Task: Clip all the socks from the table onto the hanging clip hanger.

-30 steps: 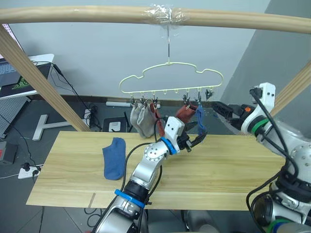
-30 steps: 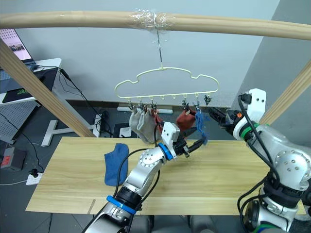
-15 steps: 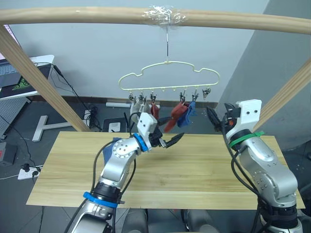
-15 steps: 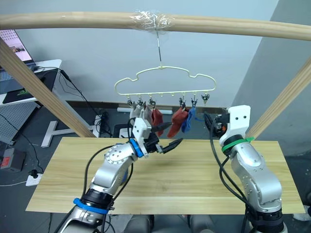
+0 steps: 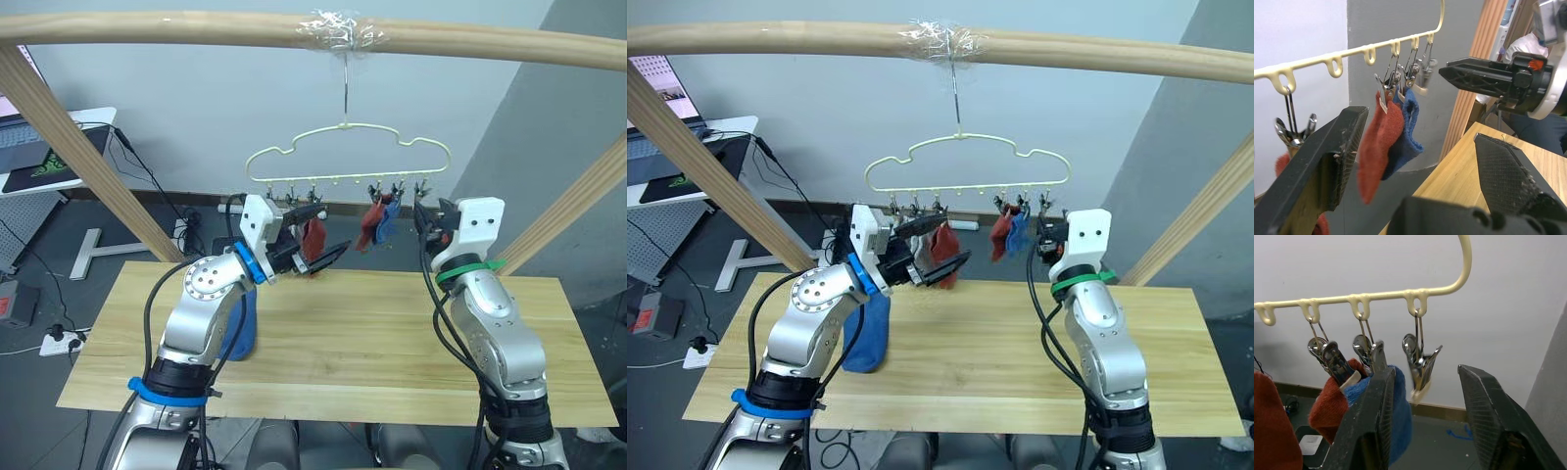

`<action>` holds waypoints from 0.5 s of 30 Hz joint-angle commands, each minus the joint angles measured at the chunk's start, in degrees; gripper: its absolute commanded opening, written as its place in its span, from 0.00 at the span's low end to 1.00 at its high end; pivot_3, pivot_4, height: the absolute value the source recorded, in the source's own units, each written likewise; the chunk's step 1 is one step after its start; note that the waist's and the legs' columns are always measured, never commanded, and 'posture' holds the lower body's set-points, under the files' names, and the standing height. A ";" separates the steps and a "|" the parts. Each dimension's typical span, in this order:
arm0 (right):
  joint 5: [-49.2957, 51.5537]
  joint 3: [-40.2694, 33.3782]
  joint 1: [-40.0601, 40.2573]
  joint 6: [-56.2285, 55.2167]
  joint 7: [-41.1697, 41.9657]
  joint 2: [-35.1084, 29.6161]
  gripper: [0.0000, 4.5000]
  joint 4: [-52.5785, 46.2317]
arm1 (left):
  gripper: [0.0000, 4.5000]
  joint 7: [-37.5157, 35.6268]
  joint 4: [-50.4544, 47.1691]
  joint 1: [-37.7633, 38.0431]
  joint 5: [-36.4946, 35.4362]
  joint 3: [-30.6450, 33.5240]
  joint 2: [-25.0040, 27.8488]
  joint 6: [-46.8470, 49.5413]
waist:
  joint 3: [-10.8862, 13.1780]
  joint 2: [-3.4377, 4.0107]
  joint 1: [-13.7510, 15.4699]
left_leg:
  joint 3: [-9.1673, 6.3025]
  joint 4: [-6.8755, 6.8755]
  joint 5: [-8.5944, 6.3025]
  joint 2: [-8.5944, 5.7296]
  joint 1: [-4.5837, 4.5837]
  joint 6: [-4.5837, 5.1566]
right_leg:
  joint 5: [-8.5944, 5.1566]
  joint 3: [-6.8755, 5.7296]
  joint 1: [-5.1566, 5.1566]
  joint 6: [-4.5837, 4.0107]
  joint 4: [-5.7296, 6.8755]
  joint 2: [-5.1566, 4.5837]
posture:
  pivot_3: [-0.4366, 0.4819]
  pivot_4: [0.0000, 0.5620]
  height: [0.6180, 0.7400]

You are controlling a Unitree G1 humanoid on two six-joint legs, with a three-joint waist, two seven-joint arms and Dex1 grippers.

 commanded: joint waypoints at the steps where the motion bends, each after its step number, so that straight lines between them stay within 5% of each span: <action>1: -1.13 -0.90 -1.36 -2.43 0.04 0.48 0.47 0.46 | 0.89 0.26 -3.59 -0.07 -1.07 0.15 -0.05 0.13 | 0.00 0.00 0.04 | -0.01 0.00 0.00 0.00 0.00 0.00 | 0.00 -0.01 0.00 0.00 0.01 0.00 | 0.58 0.30 1.00; 15: -2.05 -1.98 -6.73 -5.47 0.74 3.06 0.47 7.16 | 0.89 -0.22 -6.43 -0.74 -2.98 0.84 0.92 2.24 | 0.00 0.00 0.15 | -0.01 -0.01 0.00 0.00 0.02 0.00 | 0.00 -0.01 0.00 -0.01 0.06 0.00 | 0.59 0.31 1.00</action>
